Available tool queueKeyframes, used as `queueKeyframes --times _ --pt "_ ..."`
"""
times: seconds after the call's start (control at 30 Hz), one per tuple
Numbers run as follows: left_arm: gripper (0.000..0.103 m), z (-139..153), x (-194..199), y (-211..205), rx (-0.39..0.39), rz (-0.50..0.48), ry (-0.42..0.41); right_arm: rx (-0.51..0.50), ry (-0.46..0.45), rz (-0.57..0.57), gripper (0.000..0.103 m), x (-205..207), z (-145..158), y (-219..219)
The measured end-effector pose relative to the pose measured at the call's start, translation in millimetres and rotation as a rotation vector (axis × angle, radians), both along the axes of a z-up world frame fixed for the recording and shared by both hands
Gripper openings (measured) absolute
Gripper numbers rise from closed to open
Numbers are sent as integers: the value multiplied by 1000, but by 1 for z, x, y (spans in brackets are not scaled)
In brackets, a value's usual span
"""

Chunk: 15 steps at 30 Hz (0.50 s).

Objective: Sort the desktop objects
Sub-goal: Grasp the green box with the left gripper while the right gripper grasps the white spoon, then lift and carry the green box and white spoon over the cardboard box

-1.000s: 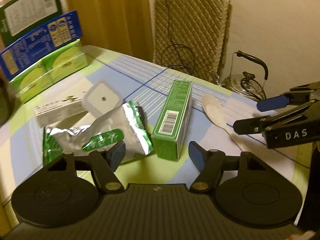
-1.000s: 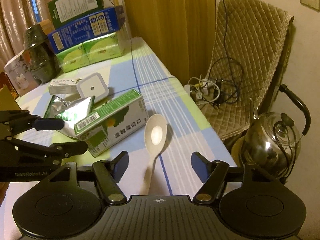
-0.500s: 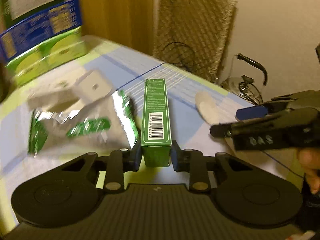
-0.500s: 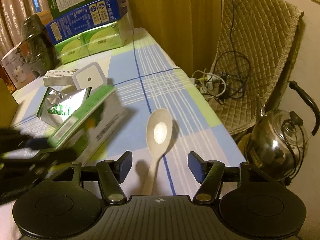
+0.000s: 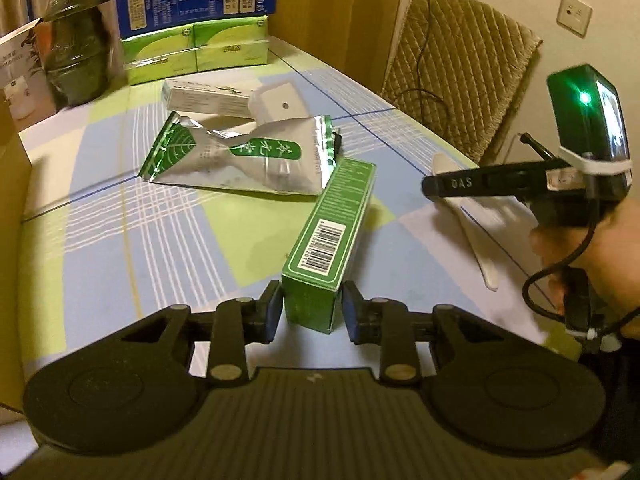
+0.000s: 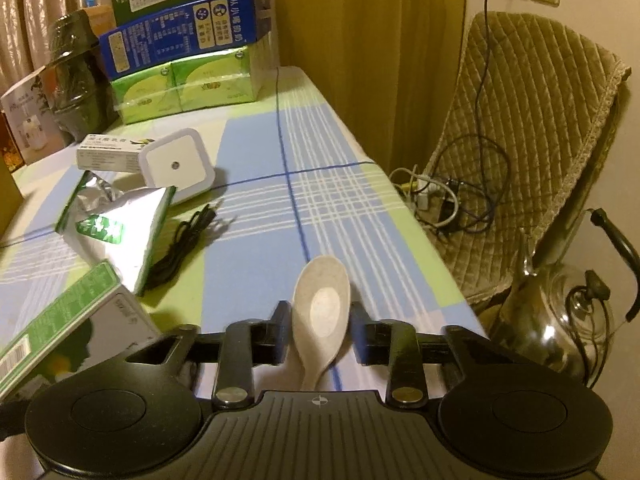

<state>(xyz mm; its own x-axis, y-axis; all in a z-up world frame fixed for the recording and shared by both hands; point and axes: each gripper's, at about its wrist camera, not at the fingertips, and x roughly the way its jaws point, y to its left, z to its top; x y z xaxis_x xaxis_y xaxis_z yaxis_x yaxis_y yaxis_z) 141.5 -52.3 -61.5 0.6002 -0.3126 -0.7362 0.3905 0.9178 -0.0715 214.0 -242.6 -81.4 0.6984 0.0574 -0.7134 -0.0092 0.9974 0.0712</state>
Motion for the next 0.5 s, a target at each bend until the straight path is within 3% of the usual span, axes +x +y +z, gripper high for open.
queueKeyframes --times 0.17,0.3,0.5 --pt "34 1 10 -12 44 -74 -38 28 16 41 28 -17 1 9" --pt "34 -4 22 -22 81 -125 -47 61 35 78 28 -32 3 20" --pt "25 0 6 -15 88 -66 -41 77 43 169 28 -52 6 43"
